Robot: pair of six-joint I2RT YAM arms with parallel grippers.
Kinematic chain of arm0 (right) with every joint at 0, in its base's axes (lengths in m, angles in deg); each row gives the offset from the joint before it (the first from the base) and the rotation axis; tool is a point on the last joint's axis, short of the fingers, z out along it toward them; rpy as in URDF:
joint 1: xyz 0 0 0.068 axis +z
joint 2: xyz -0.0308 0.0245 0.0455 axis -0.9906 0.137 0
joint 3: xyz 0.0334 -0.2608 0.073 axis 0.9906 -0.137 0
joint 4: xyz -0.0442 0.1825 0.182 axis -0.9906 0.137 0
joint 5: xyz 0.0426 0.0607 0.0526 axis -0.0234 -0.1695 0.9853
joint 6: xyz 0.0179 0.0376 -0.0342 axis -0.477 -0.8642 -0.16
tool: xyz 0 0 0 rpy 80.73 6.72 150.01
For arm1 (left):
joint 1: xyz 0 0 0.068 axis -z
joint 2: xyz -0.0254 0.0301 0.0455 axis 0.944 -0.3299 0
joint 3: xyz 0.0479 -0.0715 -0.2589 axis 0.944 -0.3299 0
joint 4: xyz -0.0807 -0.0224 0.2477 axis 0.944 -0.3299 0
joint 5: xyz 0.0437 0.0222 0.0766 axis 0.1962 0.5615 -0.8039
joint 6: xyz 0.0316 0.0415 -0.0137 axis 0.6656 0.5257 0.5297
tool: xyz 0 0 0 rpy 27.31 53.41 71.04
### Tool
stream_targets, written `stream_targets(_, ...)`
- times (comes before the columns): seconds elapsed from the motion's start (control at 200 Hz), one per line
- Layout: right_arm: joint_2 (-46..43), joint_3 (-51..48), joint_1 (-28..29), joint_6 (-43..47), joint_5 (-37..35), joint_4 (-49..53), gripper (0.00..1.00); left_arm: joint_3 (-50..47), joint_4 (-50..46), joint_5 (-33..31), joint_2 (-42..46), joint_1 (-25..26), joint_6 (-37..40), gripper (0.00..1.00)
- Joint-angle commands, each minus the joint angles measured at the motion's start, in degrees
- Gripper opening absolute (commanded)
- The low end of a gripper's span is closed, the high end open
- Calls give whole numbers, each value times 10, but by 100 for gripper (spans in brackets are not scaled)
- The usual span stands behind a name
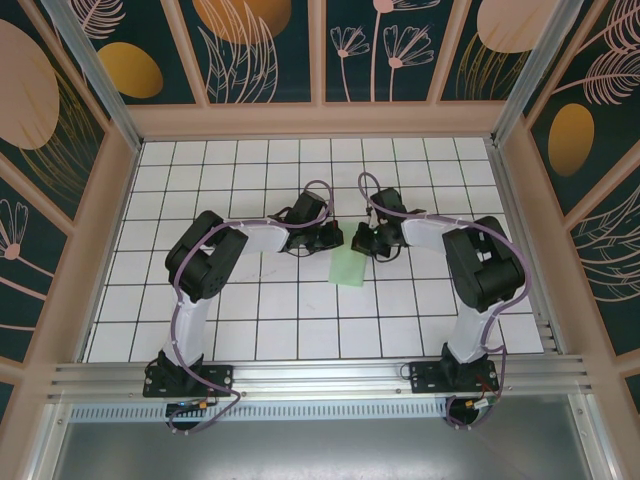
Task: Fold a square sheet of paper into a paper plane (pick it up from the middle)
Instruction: Fold the square sheet of paper in half at the center of the table.
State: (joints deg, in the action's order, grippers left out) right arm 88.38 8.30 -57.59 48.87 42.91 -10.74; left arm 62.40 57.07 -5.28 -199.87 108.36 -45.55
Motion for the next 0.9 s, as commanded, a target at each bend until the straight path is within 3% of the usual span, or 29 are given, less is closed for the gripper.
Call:
stream_targets(0.0, 9, -20, -10, 27, -8, 27, 6, -17, -93, -65, -53, 0, -7, 0)
stream_targets(0.395, -35, -117, -52, 54, -5, -12, 7, -18, -116, -82, -59, 0, -6, 0)
stream_targets(0.575, -77, -172, -100, 61, 48, -58, 8, -15, -120, -86, -64, 0, -3, 0)
stream_targets(0.786, -123, -129, -107, 46, 82, -83, 7, -9, -125, -84, -64, 0, 4, 0)
stream_targets(0.896, -104, -101, -85, 36, 82, -103, 7, -8, -126, -82, -64, -1, 3, 0)
